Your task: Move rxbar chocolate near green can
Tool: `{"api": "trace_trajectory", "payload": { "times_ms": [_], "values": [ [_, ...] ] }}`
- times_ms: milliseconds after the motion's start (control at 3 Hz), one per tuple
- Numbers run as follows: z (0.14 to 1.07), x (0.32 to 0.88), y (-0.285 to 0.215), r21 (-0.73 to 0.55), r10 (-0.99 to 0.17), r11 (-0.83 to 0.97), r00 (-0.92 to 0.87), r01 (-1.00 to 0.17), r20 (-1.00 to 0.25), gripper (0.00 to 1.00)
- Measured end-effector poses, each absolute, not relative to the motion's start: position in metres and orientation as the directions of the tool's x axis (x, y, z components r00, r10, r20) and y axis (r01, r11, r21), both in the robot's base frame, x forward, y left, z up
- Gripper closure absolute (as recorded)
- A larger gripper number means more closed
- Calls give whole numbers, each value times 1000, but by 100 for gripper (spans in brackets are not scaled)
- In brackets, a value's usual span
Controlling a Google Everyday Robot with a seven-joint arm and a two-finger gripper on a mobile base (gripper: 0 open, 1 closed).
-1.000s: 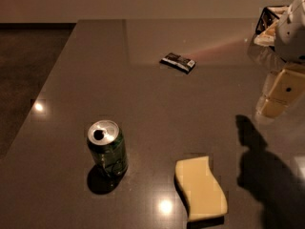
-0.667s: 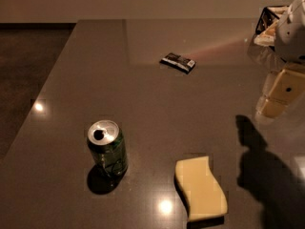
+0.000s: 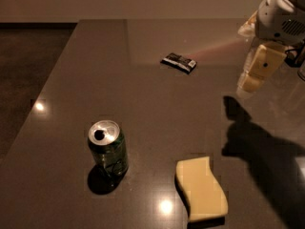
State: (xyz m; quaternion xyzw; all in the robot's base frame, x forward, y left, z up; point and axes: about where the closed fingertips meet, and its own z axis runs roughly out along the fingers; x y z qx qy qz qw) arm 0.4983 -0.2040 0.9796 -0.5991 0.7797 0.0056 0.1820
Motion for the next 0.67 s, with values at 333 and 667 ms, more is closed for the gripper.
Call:
{"api": "trace_trajectory", "payload": {
  "times_ms": [333,667],
  "values": [
    [961,553,-195,-178,-911,328,-261,-928,-319,0],
    [937,602,-183,-154,-873,420,-352,-894,-338,0]
  ]
}}
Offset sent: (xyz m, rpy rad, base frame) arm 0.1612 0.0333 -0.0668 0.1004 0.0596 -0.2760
